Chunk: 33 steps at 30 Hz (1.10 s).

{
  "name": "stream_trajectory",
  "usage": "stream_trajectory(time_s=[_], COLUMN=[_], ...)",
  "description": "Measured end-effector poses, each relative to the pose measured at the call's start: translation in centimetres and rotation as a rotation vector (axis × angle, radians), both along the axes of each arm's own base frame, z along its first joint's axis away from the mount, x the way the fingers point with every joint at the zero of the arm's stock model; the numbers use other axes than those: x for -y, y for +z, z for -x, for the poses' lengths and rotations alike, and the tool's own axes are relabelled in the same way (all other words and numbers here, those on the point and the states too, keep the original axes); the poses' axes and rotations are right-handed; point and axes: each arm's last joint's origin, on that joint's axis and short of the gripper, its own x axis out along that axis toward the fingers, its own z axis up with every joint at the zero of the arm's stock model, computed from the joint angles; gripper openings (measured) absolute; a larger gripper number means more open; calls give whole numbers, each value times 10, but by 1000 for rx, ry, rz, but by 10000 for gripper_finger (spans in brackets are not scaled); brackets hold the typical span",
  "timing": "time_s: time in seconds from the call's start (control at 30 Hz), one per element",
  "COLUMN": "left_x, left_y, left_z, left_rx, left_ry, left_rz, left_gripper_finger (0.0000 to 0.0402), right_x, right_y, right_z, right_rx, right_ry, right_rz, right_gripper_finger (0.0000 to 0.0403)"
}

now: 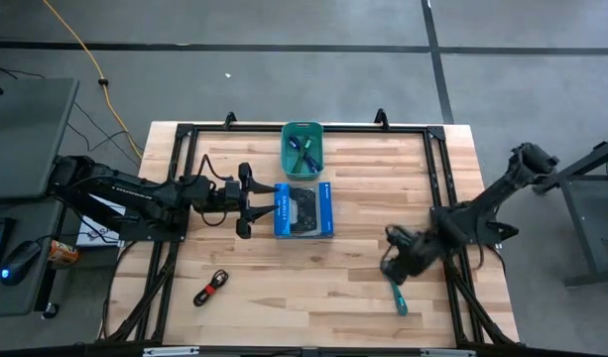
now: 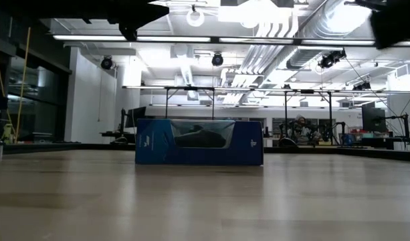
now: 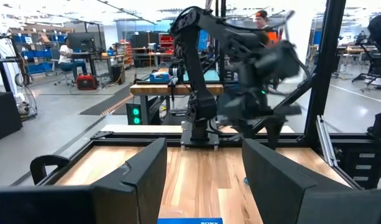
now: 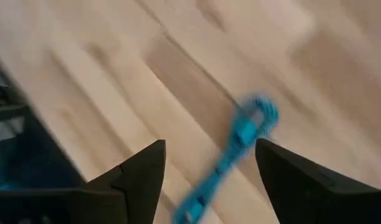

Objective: Pick and place USB-C Cables
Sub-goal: Put the blue charger cable into the light blue bin

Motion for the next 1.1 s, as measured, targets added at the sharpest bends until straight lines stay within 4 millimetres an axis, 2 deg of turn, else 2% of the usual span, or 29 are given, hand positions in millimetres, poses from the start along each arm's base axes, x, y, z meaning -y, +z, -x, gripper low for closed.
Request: stream_trajectory(time_s=[0.07, 0.23, 0.7, 1.1], left_x=[0, 0, 0, 0], left_y=[0, 0, -3, -3], left_z=[0, 0, 0, 0], left_rx=[0, -2, -29, -29], left_ry=[0, 0, 1, -2], left_rz=[0, 8, 9, 9], left_gripper_finger=[188, 188, 188, 188], right_x=[-9, -25, -45, -44], right_y=[-9, -28, -79, -83], right_z=[6, 3, -16, -15], right_rx=[-73, -153, -273, -305], right_ry=[-38, -100, -138, -183], right_rz=[7, -1, 41, 62], right_gripper_finger=[241, 241, 241, 241])
